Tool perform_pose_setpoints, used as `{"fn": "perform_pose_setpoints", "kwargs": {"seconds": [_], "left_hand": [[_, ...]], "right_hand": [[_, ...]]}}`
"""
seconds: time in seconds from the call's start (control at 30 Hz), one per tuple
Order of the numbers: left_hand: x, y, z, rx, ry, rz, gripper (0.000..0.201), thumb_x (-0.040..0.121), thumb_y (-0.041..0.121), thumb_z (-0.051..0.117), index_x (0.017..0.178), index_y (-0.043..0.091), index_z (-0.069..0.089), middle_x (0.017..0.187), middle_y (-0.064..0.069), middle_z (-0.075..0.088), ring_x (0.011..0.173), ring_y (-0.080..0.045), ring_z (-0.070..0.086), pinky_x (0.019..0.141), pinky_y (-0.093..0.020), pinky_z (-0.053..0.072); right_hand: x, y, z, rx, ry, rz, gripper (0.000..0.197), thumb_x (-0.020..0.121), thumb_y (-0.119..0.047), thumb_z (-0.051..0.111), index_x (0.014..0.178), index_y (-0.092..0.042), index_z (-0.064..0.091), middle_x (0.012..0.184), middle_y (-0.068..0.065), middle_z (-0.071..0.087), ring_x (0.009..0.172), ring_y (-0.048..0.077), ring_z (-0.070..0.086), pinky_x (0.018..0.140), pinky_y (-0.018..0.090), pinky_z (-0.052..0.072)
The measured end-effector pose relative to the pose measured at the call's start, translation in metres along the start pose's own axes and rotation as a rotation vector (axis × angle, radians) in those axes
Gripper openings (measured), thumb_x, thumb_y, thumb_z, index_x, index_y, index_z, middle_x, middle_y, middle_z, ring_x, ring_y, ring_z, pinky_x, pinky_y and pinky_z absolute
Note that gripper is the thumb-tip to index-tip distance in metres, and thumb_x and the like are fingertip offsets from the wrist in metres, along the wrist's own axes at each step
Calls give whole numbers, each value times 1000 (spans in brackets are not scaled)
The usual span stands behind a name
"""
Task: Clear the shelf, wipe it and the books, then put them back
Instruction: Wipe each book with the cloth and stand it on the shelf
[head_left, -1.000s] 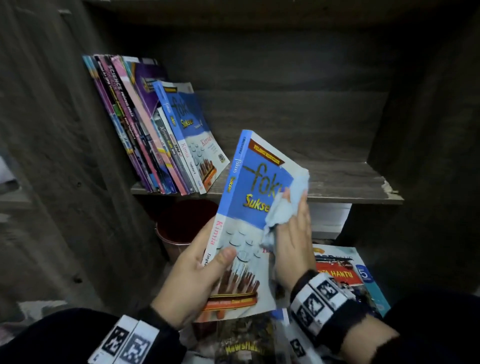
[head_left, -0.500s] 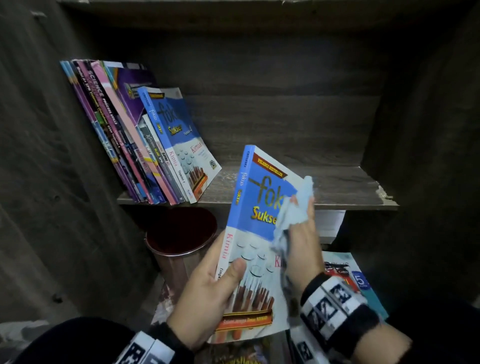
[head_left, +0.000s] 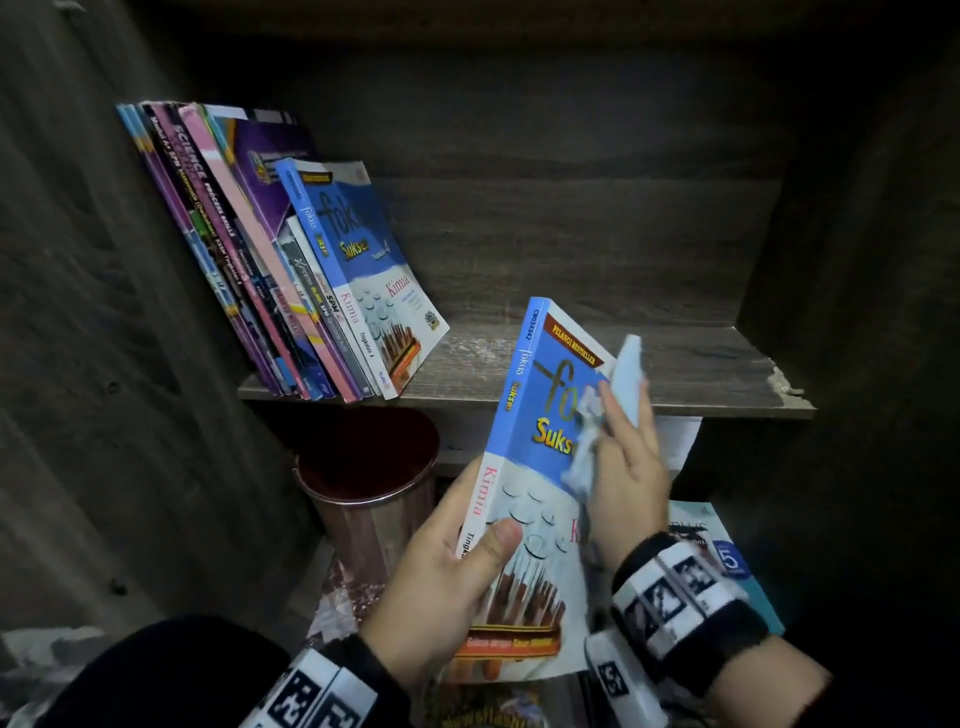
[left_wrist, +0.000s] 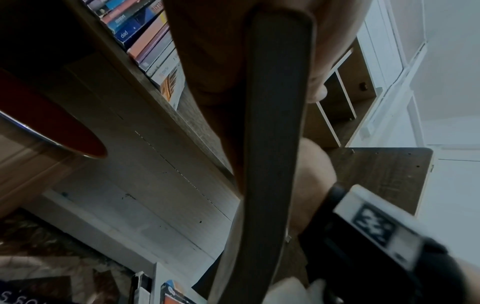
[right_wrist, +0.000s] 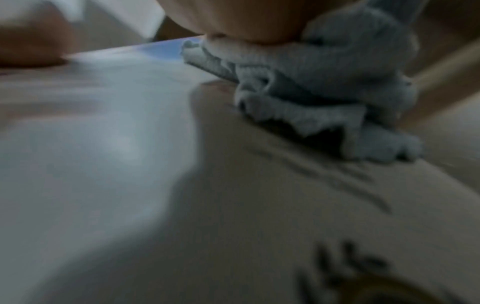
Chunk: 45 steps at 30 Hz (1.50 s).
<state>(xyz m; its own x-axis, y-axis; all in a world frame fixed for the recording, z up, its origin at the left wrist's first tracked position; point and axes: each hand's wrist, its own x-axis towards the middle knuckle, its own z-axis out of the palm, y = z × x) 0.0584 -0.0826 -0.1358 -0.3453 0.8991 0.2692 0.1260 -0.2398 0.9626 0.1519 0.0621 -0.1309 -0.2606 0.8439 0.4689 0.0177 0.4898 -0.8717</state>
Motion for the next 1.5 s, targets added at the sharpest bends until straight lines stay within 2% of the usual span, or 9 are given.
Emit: {"fn": "perform_pose_setpoints", "kwargs": {"seconds": [0.13,0.4,0.63,0.77,0.83,1.1,1.23,1.33,1.5], "left_hand": [[-2,2,4,-3,17,21,55,91,27,56,142,28,38,139,13,54,131,-9,47,112,-42,36],[-10,-1,7,-95,-19,-8,63,85,31,59,142,17,39,136,-1,57,128,-22,52,109,-47,39],[0,10,-13,-149,132,87,49,91,19,50,139,19,43,132,0,61,123,-20,57,100,-35,48],[1,17,-14,-155,216,176,43,94,18,49,137,20,44,126,-2,64,117,-21,61,91,-31,53],[-1,17,-12,-120,227,207,47,92,21,49,139,20,43,128,-4,63,119,-23,60,96,-39,52],[-3,8,-3,12,109,133,61,81,36,62,138,26,41,137,13,55,128,-9,50,110,-35,38],[-9,8,3,-46,12,68,61,84,35,60,141,29,39,139,7,54,131,-16,48,112,-49,35],[-10,10,4,-97,26,55,64,84,32,61,143,25,38,138,2,55,130,-21,50,110,-52,35],[-6,14,2,-68,119,136,62,81,23,66,138,28,42,135,13,57,127,-8,52,101,-21,43]], "right_hand": [[-30,-9,9,-357,-262,-303,46,88,-66,21,133,-72,9,153,-32,-17,147,7,1,113,32,14],[14,5,-4,-116,2,81,50,102,-15,33,142,-45,33,154,-22,18,117,-8,44,98,27,44],[-58,-6,20,-238,-369,-464,55,101,-28,35,150,-44,13,159,-15,15,145,5,16,116,28,22],[-42,4,24,-61,-290,-27,37,103,-38,32,128,-64,26,156,-23,15,124,-29,18,106,18,29],[-47,1,25,-14,-333,100,36,102,-37,29,131,-58,26,157,-24,8,125,-24,19,94,2,25],[-30,-24,20,-126,-217,-450,46,101,-46,24,146,-51,15,160,-16,1,145,-3,4,114,11,8],[11,-7,5,61,-70,-79,39,104,-25,33,138,-44,31,150,-22,13,116,-37,15,98,-2,25],[6,13,8,386,-138,146,37,103,-35,30,139,-44,33,155,-11,22,136,-1,34,115,38,30],[-44,-3,21,174,-504,224,74,87,-73,26,150,-35,21,160,-7,17,146,7,16,119,32,14]]}}
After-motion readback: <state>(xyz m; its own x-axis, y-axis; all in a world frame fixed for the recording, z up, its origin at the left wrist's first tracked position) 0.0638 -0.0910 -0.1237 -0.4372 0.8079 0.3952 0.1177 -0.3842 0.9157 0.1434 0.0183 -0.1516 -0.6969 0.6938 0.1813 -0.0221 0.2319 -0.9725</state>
